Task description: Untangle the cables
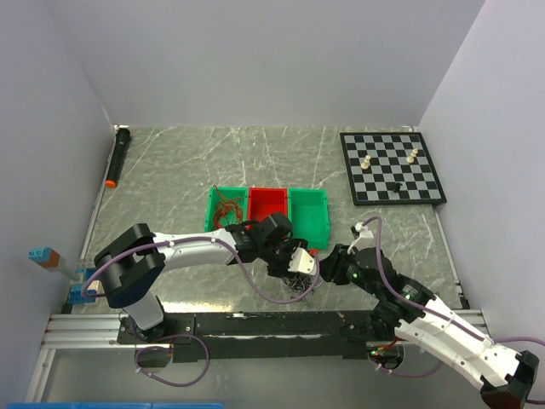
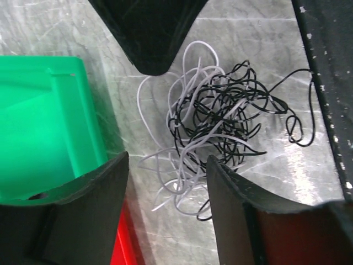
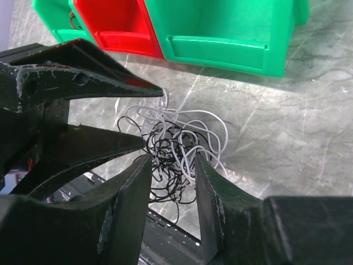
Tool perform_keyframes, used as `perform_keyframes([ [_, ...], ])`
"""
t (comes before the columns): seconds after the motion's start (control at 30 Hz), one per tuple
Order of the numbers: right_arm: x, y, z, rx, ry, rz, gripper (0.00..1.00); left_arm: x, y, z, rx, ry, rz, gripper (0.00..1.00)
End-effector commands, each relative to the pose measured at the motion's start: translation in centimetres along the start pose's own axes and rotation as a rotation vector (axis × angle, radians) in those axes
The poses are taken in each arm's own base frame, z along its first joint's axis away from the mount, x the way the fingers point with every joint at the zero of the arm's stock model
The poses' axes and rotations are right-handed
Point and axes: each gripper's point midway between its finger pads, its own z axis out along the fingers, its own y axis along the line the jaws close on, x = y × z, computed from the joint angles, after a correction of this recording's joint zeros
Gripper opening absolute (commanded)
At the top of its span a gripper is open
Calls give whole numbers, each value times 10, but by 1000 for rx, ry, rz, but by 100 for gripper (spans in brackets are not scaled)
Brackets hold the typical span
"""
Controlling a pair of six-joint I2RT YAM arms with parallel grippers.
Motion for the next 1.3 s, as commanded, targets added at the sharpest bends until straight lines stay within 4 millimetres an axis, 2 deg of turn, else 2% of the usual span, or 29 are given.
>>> perform_keyframes([
  [0.0,-3,9,3,-36,-8,2,44,-23,23,-3,-78,-59,94,64],
  [0.1,-3,10,4,-40,-9,9,44,-26,29,-3,-92,-59,111,64],
  [0.23,-3,10,3,-43,-11,9,44,-10,18,3,-52,-23,137,63],
  [0.33,-4,9,-1,-38,-7,5,44,4,3,7,17,11,135,55],
  [0.4,-3,9,-4,-37,-6,4,45,13,-5,11,61,39,130,44],
  [0.5,-1,7,-7,-30,7,2,45,14,-5,12,63,43,124,12],
  [0.53,-1,8,-9,-31,13,1,45,12,-3,12,55,40,117,4],
  [0.57,2,10,-11,-45,29,-6,45,10,-1,11,46,41,107,1],
  [0.7,10,22,-15,-116,89,-43,45,-1,8,-5,4,47,41,1],
  [0.77,13,23,-15,-113,114,-56,45,0,6,-17,-16,61,-7,1],
  [0.93,17,26,-11,-118,153,-75,45,19,-11,-48,-59,100,-94,1],
  [1.0,19,29,-8,-126,167,-78,46,33,-20,-53,-70,127,-115,1],
  [1.17,24,35,-5,-143,224,-86,48,43,-27,-65,-92,131,-154,1],
  [1.27,28,48,-3,-212,249,-85,48,50,-29,-69,-102,136,-172,1],
])
